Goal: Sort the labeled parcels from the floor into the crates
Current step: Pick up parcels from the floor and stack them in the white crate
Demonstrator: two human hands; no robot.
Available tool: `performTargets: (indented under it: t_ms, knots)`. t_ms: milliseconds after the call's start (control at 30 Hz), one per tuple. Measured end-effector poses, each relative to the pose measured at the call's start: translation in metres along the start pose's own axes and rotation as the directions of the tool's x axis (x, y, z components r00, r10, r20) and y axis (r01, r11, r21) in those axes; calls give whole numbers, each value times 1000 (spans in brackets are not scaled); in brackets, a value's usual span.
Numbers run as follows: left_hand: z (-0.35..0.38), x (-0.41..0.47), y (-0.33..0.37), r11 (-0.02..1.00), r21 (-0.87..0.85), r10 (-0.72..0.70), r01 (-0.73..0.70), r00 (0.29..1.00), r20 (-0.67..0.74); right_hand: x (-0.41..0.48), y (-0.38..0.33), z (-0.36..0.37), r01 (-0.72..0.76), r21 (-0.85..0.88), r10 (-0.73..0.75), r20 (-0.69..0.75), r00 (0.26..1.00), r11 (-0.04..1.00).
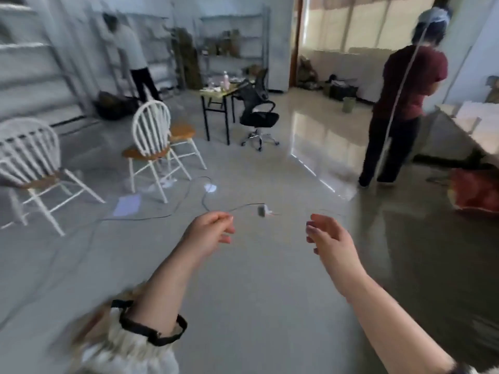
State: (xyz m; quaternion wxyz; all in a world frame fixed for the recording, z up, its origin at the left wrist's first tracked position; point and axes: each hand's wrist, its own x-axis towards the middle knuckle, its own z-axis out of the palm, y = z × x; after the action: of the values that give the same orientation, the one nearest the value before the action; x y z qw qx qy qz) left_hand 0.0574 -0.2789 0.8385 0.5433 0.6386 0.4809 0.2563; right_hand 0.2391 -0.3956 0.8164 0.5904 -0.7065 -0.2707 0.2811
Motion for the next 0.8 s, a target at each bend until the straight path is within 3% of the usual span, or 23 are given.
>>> performTargets:
  t_ms: [133, 333, 600, 800]
  knots:
    - [-133, -32, -51, 987, -110, -153, 121, 920, -361, -8, -10, 130, 62, -91, -33, 289, 957, 994]
    - [-251, -102, -106, 946, -253, -322, 201, 656, -683, -27, -20, 263, 309, -201, -130, 605, 785, 930]
    - [-302, -146, -152, 874, -453, -486, 177, 295, -822, -11, -26, 390, 530, -193, -119, 859, 498, 826]
    - [-313, -155, -190, 853, -484, -512, 194, 135, -848, -8, -15, 474, 665, -125, -104, 950, 294, 737]
